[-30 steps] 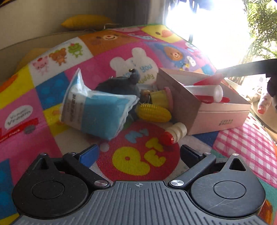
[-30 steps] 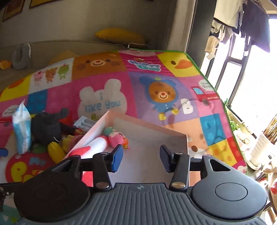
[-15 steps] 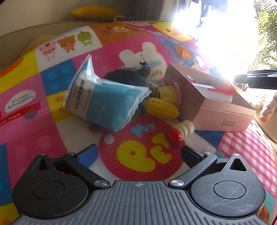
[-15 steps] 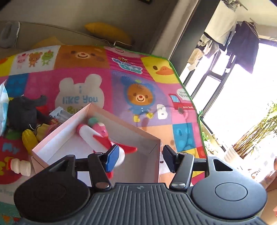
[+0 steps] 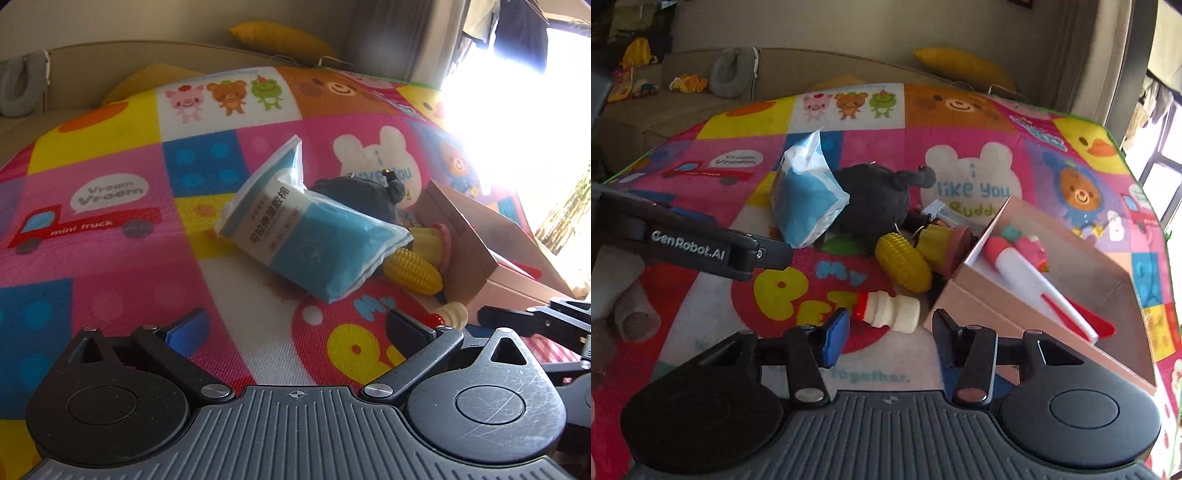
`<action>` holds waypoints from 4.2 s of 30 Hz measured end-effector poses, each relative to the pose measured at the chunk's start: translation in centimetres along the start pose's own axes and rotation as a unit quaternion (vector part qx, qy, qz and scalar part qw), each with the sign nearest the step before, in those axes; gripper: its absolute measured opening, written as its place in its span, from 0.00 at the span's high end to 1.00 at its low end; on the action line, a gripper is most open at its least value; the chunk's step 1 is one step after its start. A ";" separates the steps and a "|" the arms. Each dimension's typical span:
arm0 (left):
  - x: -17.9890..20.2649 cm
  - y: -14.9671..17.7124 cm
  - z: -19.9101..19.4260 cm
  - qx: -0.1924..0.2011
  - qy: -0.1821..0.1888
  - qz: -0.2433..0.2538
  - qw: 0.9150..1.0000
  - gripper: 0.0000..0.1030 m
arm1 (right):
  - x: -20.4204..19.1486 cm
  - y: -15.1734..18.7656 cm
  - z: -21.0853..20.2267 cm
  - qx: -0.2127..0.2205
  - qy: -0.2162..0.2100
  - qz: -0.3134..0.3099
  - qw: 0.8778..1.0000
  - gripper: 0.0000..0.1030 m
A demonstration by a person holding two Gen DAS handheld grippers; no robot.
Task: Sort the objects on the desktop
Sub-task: 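Lower the white foam rocket into the pink box and open the right gripper, then grasp the blue tissue packet with the left gripper and lift it, then set the blue packet down beside the pink box and open the left gripper, then grasp the white bottle with the red cap with the right gripper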
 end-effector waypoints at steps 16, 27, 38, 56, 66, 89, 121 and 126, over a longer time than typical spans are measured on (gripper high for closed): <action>3.6 -0.9 0.3 0.011 -0.028 0.101 0.994 0.00 | 5.3 6.0 -3.8 -0.027 0.041 0.104 0.993 0.83; 7.3 -1.3 1.0 0.006 -0.040 0.139 0.990 0.00 | 4.8 5.8 -4.4 0.010 0.022 0.094 0.995 0.34; 5.7 -1.4 0.8 -0.002 -0.071 0.161 0.984 0.00 | 5.5 6.0 -3.5 -0.005 0.028 0.103 0.994 0.89; 3.5 -4.4 5.8 0.013 -0.138 0.219 0.966 0.23 | 10.3 9.2 -5.5 -0.002 0.070 0.210 0.975 0.29; 7.1 -1.9 -0.8 0.003 -0.054 0.278 0.959 0.50 | 10.5 9.0 -5.8 0.011 0.070 0.216 0.974 0.16; 8.7 3.7 -4.4 -0.027 -0.062 0.337 0.939 0.01 | 10.8 9.2 -5.6 0.004 0.054 0.240 0.969 0.00; 5.4 -0.5 -2.2 0.018 -0.049 0.181 0.982 0.00 | 6.9 6.4 -4.1 -0.019 -0.002 0.182 0.983 0.62; 3.4 -0.2 -2.7 0.017 -0.032 0.156 0.987 0.00 | 3.8 3.4 -1.9 0.005 0.001 0.102 0.995 0.62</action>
Point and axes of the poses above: each gripper's, at about its wrist camera, not at the fingertips, and z roughly the way its jaws point, x to its right, y to its underside, the point moved 9 cm from there along z, roughly the way its jaws point, and after that the axes turned 4 degrees about x, right-handed, at the moved point
